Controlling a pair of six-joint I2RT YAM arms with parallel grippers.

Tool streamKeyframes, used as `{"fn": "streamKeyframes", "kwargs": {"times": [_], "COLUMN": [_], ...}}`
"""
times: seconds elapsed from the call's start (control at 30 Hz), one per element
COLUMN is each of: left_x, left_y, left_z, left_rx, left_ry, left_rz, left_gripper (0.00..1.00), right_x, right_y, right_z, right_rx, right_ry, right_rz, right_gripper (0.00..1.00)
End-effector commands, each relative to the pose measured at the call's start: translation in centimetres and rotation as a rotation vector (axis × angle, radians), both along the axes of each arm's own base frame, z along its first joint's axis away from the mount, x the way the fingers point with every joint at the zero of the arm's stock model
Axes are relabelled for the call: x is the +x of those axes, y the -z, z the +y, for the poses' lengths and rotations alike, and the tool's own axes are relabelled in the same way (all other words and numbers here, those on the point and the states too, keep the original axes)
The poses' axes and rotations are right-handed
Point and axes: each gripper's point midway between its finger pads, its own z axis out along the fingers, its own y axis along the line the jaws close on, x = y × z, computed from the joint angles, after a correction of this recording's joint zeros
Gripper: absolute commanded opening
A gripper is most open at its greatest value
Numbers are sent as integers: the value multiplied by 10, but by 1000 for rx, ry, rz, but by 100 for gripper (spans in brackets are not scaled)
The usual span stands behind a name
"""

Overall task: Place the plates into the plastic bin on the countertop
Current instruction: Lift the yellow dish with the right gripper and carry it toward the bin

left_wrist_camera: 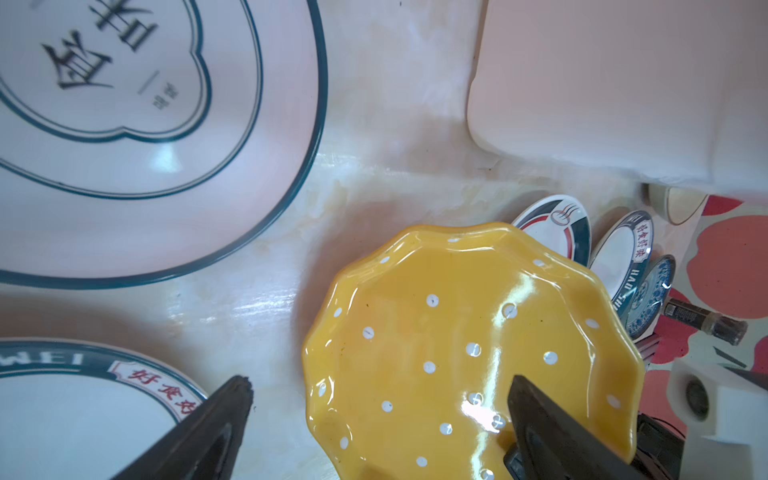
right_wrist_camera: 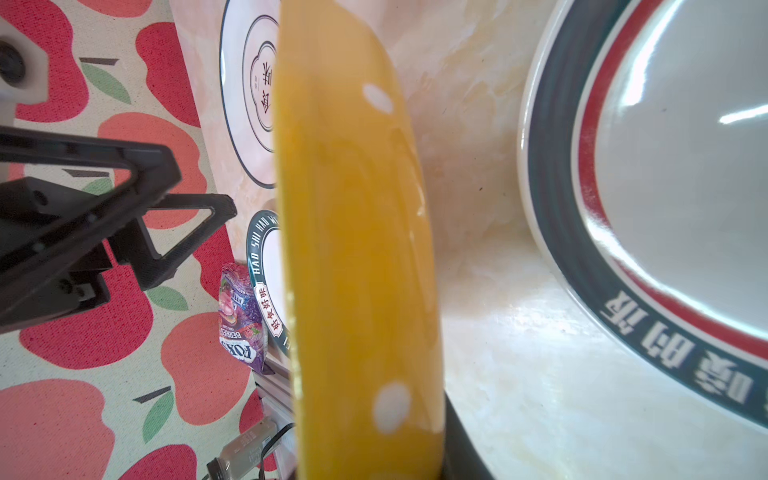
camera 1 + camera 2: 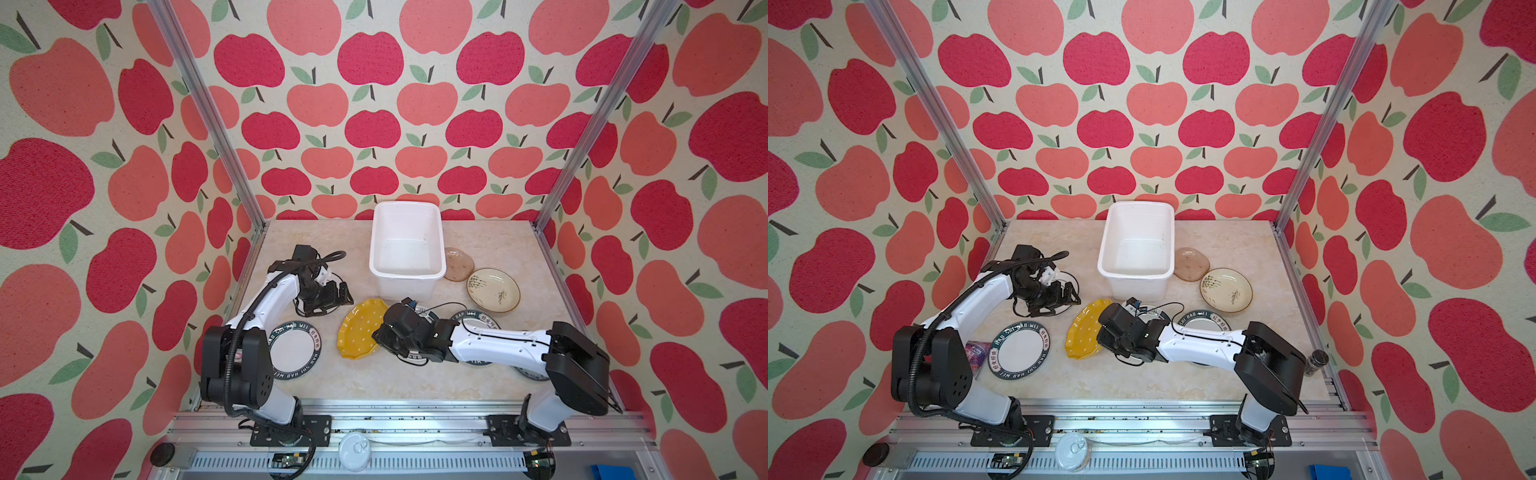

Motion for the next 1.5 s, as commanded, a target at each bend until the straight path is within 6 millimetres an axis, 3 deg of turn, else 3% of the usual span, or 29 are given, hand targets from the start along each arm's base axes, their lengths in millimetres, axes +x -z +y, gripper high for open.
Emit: {"fn": "streamKeyframes", "kwargs": {"times": [0.0,0.23,0.47,0.7,0.83,1.07,1.23,1.47], "left_x": [12,25,28,29,30,37,42,60], "left_y": [-27,-57,-72,-90,-94,-105,-120,-126], "left_z": [8,20,56,75,74,51,34,9], "left_rx": [-44,-84,26,14,-8,-80,-129,-177], "left_ry": [-76,-183,-368,-497,-517,-452,-396,-371], "left_rz": [-88,-211,-268,-325,-335,-375,-432,-464], "left_gripper": [99,99,99,99,99,100,100,99], "right_x": [16,18,15,-5,-13,-21,1,70], "right_y": [-73,-85,-97,-115,-134,-182,-214,-232], "right_z": [5,-6,-7,-18,-40,-72,-92,-123], "right_rx": [144,164,210,226,207,242,268,271], "right_ry": [25,1,-117,-272,-320,-334,-227,9], "right_rz": [-117,-61,23,64,44,-15,-77,-168], "right_gripper": [4,1,1,1,0,0,0,0]}}
